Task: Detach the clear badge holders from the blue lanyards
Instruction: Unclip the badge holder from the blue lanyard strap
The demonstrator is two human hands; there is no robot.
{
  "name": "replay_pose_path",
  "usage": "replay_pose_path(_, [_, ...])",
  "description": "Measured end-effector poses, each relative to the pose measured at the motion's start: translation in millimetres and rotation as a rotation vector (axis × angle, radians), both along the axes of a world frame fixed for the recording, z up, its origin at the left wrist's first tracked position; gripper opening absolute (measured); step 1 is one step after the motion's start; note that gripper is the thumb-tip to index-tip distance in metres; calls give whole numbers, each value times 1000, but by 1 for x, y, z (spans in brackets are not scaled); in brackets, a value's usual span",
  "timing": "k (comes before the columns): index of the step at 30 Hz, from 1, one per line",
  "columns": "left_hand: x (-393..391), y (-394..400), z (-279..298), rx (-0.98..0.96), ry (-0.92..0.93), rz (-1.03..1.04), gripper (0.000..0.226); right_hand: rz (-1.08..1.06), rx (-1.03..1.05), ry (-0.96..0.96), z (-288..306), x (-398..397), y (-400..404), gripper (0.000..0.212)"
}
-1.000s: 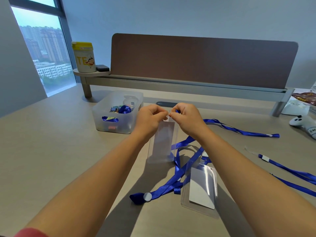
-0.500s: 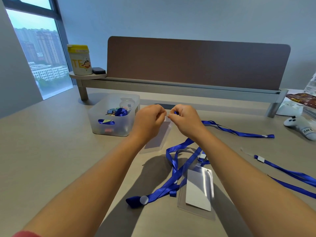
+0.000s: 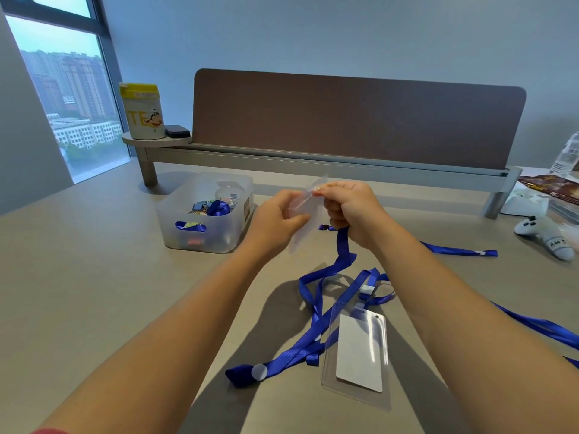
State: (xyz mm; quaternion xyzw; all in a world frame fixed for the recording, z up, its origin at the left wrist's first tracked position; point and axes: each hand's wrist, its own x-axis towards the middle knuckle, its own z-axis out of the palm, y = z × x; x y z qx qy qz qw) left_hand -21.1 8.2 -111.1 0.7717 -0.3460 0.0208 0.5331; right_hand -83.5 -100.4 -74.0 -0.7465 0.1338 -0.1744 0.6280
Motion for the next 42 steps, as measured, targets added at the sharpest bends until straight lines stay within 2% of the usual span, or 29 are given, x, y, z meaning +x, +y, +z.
replay_pose_path(2, [1,-4,-2,40,-18,27,26,9,42,27,3,0,-3,28])
replay_pose_path(4, [3,-7,-3,9,-107,122,22,1,-29,68,3,-1,-8,27])
replay_pose_path(7, [4,-10,-2,16,-392,267,22,-47,-325,136,4,-3,-17,23])
replay_pose_path(9, [4,-11,-2,74,-589,270,21,-91,-582,153,2,-2,-22,23])
replay_pose_path(12, [3,-16,-5,149,-738,308,20,-134,-863,148,-2,-1,-27,28])
replay_pose_path(13, [1,-17,-5,149,-702,299,21,-126,-893,156,-3,-1,-29,27])
replay_pose_path(16, [0,-21,3,-1,-389,330,23,-39,-795,208,-9,-2,-34,23])
replay_pose_path(18, [4,-23,12,-63,-288,351,22,-28,-773,237,-17,-3,-35,23])
replay_pose_path(22, [8,-21,10,45,-241,307,22,14,-898,371,-33,-3,-38,29])
replay_pose_path(26, [3,-9,-24,223,-132,258,23,166,-886,610,-59,-4,-34,44])
replay_pose_path(29, [-3,0,-32,261,-116,246,23,227,-890,721,-76,-4,-31,47])
replay_pose_path(35, [-4,6,-29,330,-126,266,26,331,-887,777,-72,-2,-32,53])
replay_pose_path(38, [-4,2,-31,349,-146,278,27,314,-927,807,-72,-5,-34,57])
replay_pose_path(42, [-5,-1,-32,367,-143,269,28,214,-1008,741,-82,-8,-37,43])
